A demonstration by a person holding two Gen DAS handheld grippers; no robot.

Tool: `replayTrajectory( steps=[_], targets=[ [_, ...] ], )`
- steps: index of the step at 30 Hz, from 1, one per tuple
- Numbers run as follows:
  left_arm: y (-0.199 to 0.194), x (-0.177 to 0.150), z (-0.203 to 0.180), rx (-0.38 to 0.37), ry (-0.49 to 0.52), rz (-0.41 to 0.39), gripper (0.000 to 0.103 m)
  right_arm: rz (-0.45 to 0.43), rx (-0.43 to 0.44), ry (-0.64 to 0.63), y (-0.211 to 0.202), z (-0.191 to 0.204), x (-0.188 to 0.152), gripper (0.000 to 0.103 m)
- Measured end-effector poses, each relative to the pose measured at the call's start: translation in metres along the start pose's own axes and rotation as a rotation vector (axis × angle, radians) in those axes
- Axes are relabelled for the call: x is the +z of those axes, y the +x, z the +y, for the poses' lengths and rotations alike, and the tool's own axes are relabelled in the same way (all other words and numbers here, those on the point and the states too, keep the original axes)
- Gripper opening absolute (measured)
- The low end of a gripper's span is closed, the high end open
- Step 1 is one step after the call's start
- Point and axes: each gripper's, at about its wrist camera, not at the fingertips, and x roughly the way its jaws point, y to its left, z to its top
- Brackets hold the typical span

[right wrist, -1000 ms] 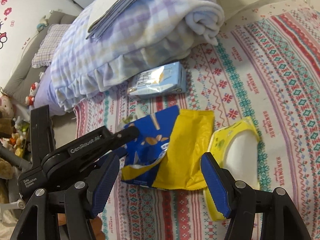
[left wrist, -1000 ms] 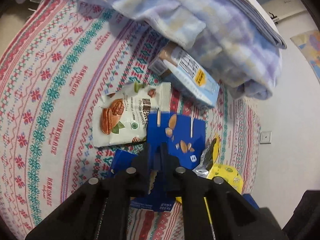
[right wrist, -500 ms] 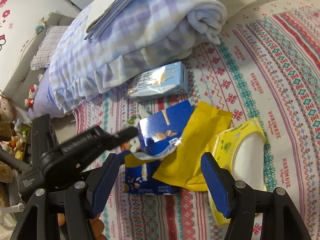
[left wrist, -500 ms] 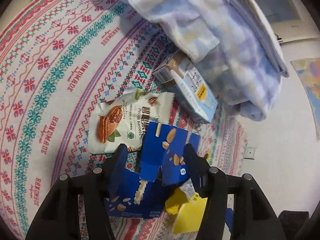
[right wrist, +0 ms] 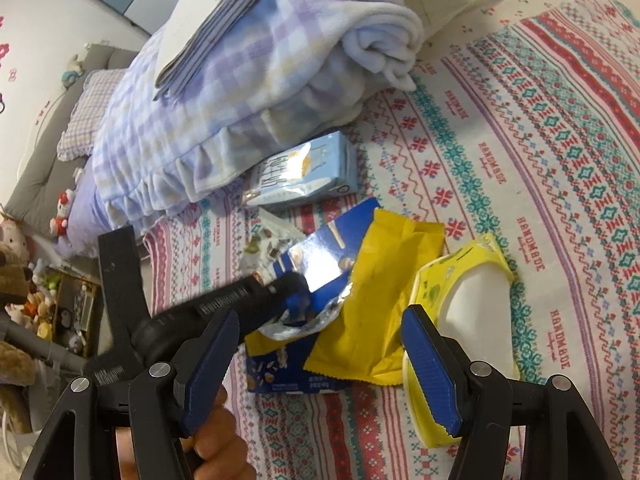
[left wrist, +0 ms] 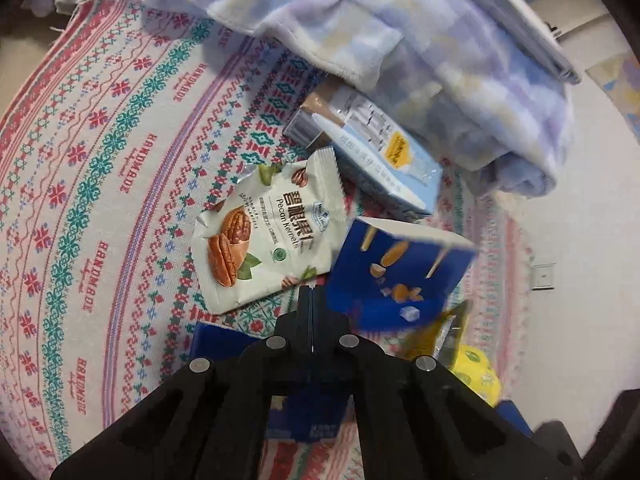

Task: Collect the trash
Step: 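Grasp the white almond snack bag with left tool while right tool grasps yellow wrapper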

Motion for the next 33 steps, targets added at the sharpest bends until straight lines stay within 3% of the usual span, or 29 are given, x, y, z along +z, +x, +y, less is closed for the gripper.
replayTrajectory(
  steps=[6, 14, 15, 18, 19, 23, 27, 29, 30, 33],
  targets=[
    [-0.018, 0.000, 0.008, -0.083, 0.002, -0.008, 0.000, -0.009, 0.021, -0.016, -0.002, 0.004, 0.000, 0.072],
    [-0.035, 0.016, 0.055, 0.015, -0.098, -0.030, 0.002, 0.016, 0.010, -0.043, 0.011, 0.008, -0.002, 0.072],
    [-0.035, 0.019, 0.063, 0.021, -0.113, -0.032, 0.009, 0.022, 0.003, -0.053, 0.013, 0.010, -0.002, 0.072],
    [-0.035, 0.025, 0.084, 0.014, -0.168, -0.038, 0.054, 0.034, -0.009, -0.074, 0.021, 0.016, -0.005, 0.072],
    [-0.036, 0.026, 0.089, -0.009, -0.184, -0.044, 0.059, 0.035, -0.008, -0.073, 0.021, 0.016, -0.005, 0.072],
    [-0.033, 0.029, 0.092, -0.082, -0.186, -0.047, 0.059, 0.025, -0.011, -0.070, 0.021, 0.015, -0.004, 0.072],
    [-0.012, 0.028, 0.071, -0.027, -0.104, -0.084, 0.058, 0.025, -0.023, -0.061, 0.022, 0.011, -0.003, 0.072],
    [-0.003, 0.025, 0.054, 0.037, -0.039, -0.108, 0.044, 0.025, -0.028, -0.062, 0.022, 0.011, -0.003, 0.072],
    [0.002, 0.023, 0.047, 0.064, 0.004, -0.105, 0.011, 0.025, -0.029, -0.062, 0.023, 0.011, -0.003, 0.072],
    [0.010, 0.014, 0.025, 0.175, 0.143, -0.113, 0.010, 0.026, -0.028, -0.069, 0.025, 0.013, -0.002, 0.072]
  ],
)
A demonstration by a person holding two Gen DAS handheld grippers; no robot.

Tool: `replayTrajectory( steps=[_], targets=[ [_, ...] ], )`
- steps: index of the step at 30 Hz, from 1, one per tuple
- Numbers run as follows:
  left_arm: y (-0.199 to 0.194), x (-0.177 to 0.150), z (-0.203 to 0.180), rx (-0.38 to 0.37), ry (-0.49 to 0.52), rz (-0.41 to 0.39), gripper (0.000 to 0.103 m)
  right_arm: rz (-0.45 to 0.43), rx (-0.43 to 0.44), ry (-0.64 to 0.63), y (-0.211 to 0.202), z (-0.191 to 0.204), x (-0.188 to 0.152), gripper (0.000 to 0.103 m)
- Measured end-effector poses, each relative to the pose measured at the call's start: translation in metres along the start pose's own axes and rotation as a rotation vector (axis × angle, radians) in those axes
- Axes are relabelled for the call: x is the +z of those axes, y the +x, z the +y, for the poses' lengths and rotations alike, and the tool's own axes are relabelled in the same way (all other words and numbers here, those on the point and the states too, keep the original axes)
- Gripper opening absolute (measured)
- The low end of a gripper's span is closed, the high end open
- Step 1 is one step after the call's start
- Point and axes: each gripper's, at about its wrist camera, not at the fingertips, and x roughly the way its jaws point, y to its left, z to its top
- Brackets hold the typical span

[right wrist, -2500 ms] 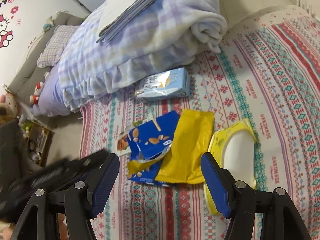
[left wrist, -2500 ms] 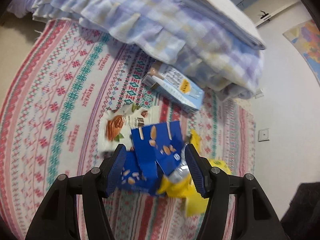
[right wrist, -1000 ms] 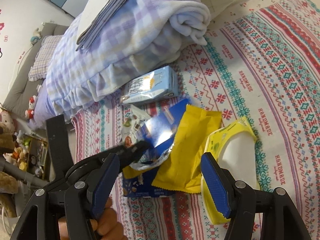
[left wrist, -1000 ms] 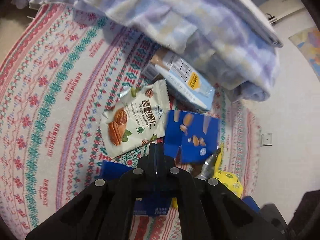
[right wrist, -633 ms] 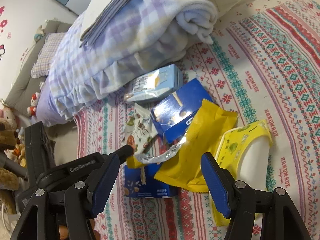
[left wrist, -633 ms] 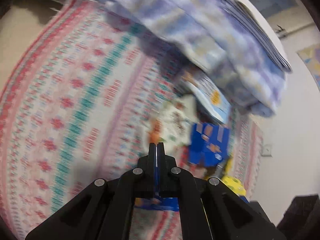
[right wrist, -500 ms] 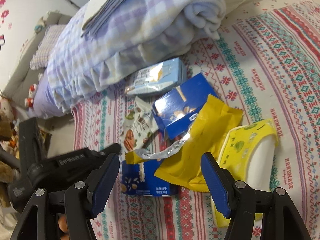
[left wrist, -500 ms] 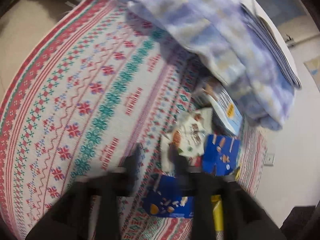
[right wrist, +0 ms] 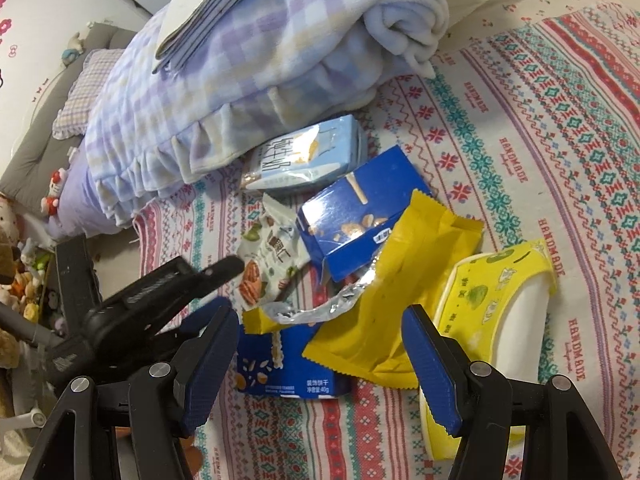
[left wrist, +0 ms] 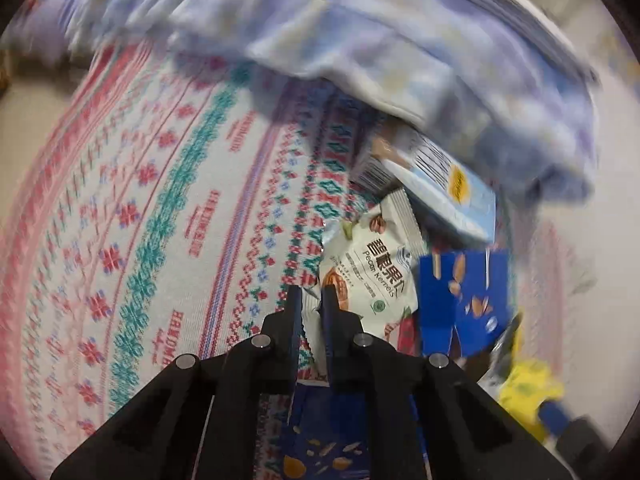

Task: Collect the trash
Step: 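Grasp the white almond snack bag with left tool while right tool grasps yellow wrapper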

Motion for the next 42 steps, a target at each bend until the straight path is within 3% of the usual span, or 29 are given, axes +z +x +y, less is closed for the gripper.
replayTrajectory(
  steps=[3, 8, 13, 18, 24, 26, 28, 30, 33, 37, 42],
  targets=[
    [-0.004, 0.001, 0.000, -0.022, -0.021, 0.017, 0.009, 0.001, -0.008, -0.009, 0.004, 0.001, 0.001, 0.072],
    [-0.053, 0.008, 0.047, -0.041, -0.069, -0.029, 0.009, 0.002, -0.011, -0.007, 0.012, 0.000, 0.004, 0.072],
    [-0.092, 0.003, 0.070, -0.063, -0.100, -0.065, 0.009, -0.006, -0.016, -0.093, 0.025, 0.016, 0.004, 0.072],
    [-0.121, -0.009, 0.079, -0.058, -0.133, -0.072, 0.009, 0.026, -0.146, -0.204, 0.053, 0.034, -0.003, 0.072],
    [-0.140, -0.018, 0.090, -0.063, -0.130, -0.073, 0.009, 0.069, -0.421, -0.390, 0.088, 0.041, -0.016, 0.072],
    [-0.146, -0.021, 0.095, -0.068, -0.126, -0.083, 0.009, 0.059, -0.406, -0.400, 0.088, 0.038, -0.015, 0.067],
    [-0.155, -0.023, 0.102, -0.064, -0.123, -0.094, 0.009, 0.049, -0.411, -0.391, 0.081, 0.036, -0.011, 0.027],
    [-0.163, -0.025, 0.108, -0.063, -0.121, -0.107, 0.009, 0.049, -0.451, -0.378, 0.076, 0.027, -0.006, 0.005],
    [-0.173, -0.028, 0.117, -0.065, -0.123, -0.115, 0.009, 0.049, -0.387, -0.301, 0.063, 0.007, 0.001, 0.002],
    [-0.184, -0.033, 0.125, -0.077, -0.130, -0.124, 0.009, -0.039, -0.315, -0.269, 0.024, 0.007, 0.004, 0.002],
    [-0.190, -0.038, 0.128, -0.086, -0.130, -0.119, 0.009, -0.105, -0.301, -0.291, 0.006, 0.022, 0.008, 0.003]
  ],
)
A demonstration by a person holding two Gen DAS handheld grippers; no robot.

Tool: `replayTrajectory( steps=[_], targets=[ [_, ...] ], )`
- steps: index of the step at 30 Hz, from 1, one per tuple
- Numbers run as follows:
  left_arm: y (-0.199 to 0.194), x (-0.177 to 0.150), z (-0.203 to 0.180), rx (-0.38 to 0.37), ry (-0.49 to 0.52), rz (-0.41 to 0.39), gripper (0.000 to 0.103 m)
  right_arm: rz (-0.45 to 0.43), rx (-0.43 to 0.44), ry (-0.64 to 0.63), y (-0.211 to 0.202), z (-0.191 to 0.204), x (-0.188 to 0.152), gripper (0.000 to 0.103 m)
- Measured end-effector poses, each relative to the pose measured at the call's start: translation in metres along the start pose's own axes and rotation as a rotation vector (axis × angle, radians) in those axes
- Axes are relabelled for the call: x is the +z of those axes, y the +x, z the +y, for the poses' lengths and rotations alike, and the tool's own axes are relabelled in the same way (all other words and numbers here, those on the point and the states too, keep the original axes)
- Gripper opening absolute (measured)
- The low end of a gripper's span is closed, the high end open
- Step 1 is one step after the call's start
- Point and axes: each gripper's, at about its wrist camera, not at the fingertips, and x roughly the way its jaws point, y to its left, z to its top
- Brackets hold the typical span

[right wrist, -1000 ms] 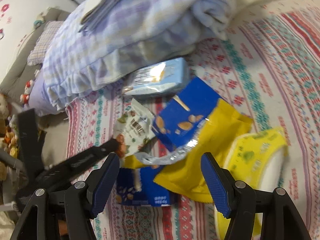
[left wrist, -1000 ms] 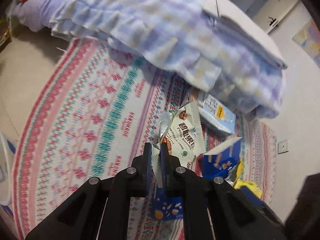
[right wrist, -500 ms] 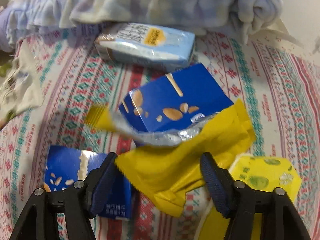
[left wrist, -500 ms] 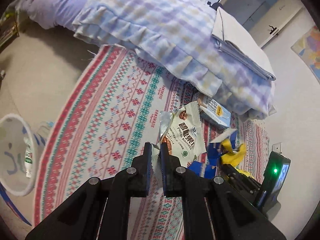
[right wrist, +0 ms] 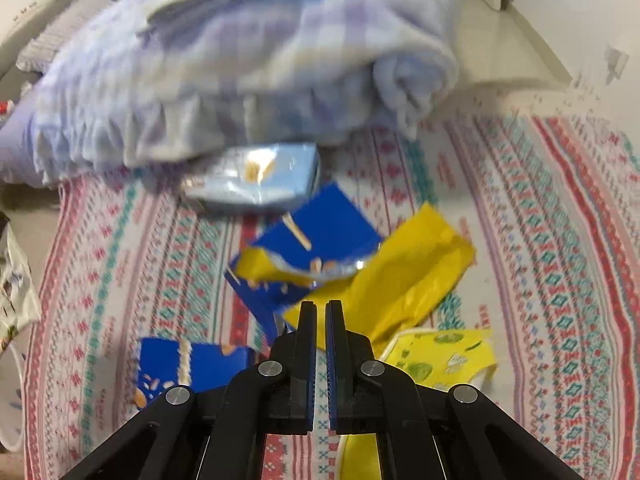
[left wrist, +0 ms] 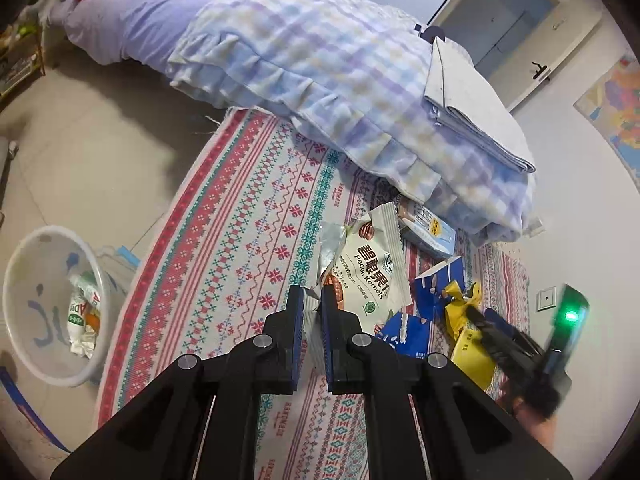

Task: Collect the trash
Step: 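Grasp the white almond snack bag with left tool while right tool grasps yellow wrapper, then drop the almond bag into the wastebasket with left tool while right tool drops yellow wrapper in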

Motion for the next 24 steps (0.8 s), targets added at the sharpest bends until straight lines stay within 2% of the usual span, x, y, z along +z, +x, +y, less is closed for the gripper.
replayTrajectory(
  steps=[2, 3, 4, 5, 8, 9, 11, 12, 13, 14, 16, 20, 24],
  targets=[
    [-0.002, 0.000, 0.002, -0.004, -0.004, 0.003, 0.009, 0.019, -0.038, -0.073, 0.016, 0.015, 0.004, 0.017],
    [-0.002, 0.000, 0.004, -0.003, -0.007, 0.002, 0.009, 0.029, -0.056, -0.110, 0.024, 0.021, 0.004, 0.049],
    [-0.003, 0.001, 0.006, -0.004, -0.013, 0.001, 0.009, 0.031, -0.078, -0.163, 0.030, 0.027, 0.005, 0.078],
    [-0.004, 0.002, 0.008, -0.007, -0.019, 0.001, 0.009, 0.020, -0.103, -0.214, 0.035, 0.034, 0.005, 0.082],
    [-0.005, 0.006, 0.014, -0.010, -0.037, -0.005, 0.009, 0.000, -0.193, -0.361, 0.053, 0.052, 0.007, 0.082],
    [-0.005, 0.007, 0.015, -0.009, -0.040, -0.005, 0.009, -0.004, -0.198, -0.388, 0.057, 0.057, 0.007, 0.080],
    [-0.005, 0.008, 0.019, -0.009, -0.048, -0.001, 0.009, 0.008, -0.206, -0.450, 0.068, 0.067, 0.008, 0.070],
    [-0.005, 0.009, 0.021, -0.011, -0.054, 0.003, 0.009, 0.023, -0.216, -0.475, 0.073, 0.070, 0.008, 0.049],
    [-0.005, 0.009, 0.024, -0.016, -0.061, 0.006, 0.009, 0.042, -0.229, -0.484, 0.078, 0.071, 0.009, 0.007],
    [-0.006, 0.010, 0.026, -0.021, -0.067, 0.006, 0.009, 0.061, -0.239, -0.482, 0.080, 0.069, 0.012, 0.000],
    [-0.010, 0.012, 0.032, -0.028, -0.079, -0.001, 0.009, 0.029, -0.220, -0.459, 0.068, 0.067, 0.019, 0.000],
    [-0.017, 0.015, 0.039, -0.038, -0.098, -0.012, 0.009, -0.118, -0.131, -0.352, 0.006, 0.058, 0.045, 0.000],
    [-0.025, 0.014, 0.043, -0.048, -0.093, -0.018, 0.009, -0.218, -0.026, -0.256, -0.036, 0.053, 0.056, 0.000]
  ],
)
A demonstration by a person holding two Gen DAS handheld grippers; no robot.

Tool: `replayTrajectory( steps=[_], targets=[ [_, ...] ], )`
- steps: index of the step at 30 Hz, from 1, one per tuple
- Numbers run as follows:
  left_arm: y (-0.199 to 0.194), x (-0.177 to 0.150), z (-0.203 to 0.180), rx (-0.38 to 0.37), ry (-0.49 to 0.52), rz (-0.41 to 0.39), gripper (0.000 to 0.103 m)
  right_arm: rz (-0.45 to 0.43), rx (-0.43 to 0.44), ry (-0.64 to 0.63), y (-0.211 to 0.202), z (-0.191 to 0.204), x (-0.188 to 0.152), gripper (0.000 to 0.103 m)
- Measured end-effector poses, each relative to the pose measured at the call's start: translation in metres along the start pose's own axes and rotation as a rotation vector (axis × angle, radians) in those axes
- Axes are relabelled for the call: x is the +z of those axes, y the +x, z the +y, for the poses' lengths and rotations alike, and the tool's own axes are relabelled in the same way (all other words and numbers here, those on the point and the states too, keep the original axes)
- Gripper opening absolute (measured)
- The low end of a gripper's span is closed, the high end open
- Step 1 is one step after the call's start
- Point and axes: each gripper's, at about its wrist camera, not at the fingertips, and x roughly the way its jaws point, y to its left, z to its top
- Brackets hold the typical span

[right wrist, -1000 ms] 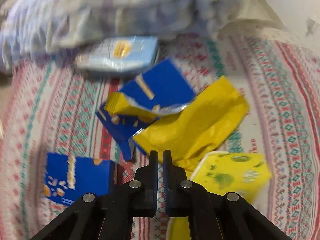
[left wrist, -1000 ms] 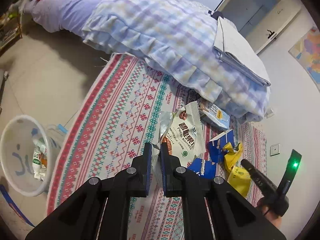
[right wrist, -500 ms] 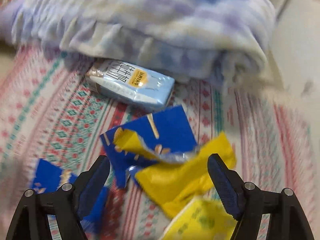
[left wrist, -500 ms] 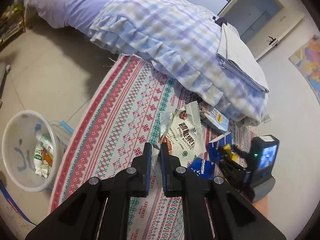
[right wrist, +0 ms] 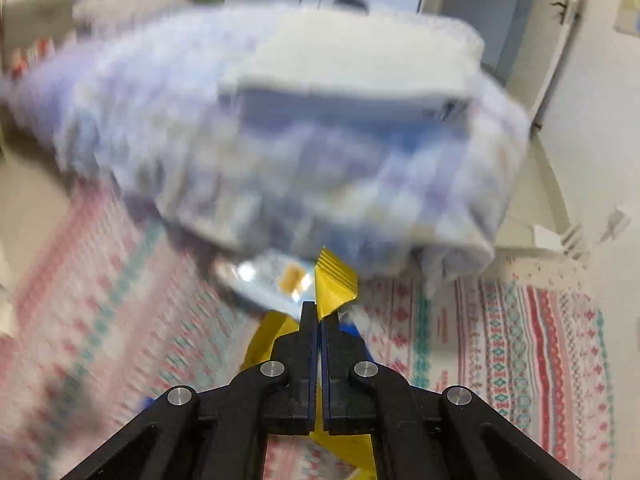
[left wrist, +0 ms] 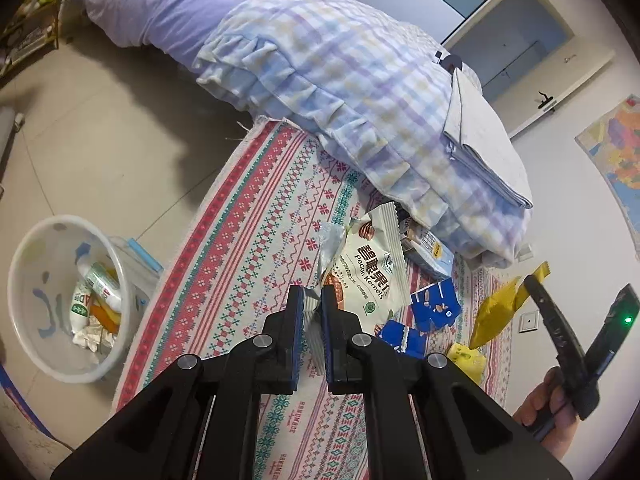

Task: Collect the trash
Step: 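Drop the almond bag into the wastebasket with left tool while right tool drops yellow wrapper in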

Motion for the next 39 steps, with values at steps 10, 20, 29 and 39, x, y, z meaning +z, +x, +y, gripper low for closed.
replayTrajectory(
  steps=[10, 20, 29, 39],
  targets=[
    [-0.042, 0.013, 0.063, 0.064, -0.071, -0.050, 0.009, -0.055, 0.174, 0.019, -0.032, 0.055, 0.009, 0.000],
    [-0.084, 0.019, 0.176, 0.261, -0.189, -0.103, 0.009, -0.024, 0.361, -0.044, -0.037, 0.138, -0.003, 0.000],
    [-0.065, 0.019, 0.237, 0.393, -0.200, -0.004, 0.010, 0.025, 0.546, -0.089, -0.033, 0.234, -0.016, 0.000],
    [-0.036, 0.014, 0.260, 0.419, -0.174, 0.148, 0.016, 0.052, 0.663, -0.096, -0.022, 0.323, -0.024, 0.000]
  ],
)
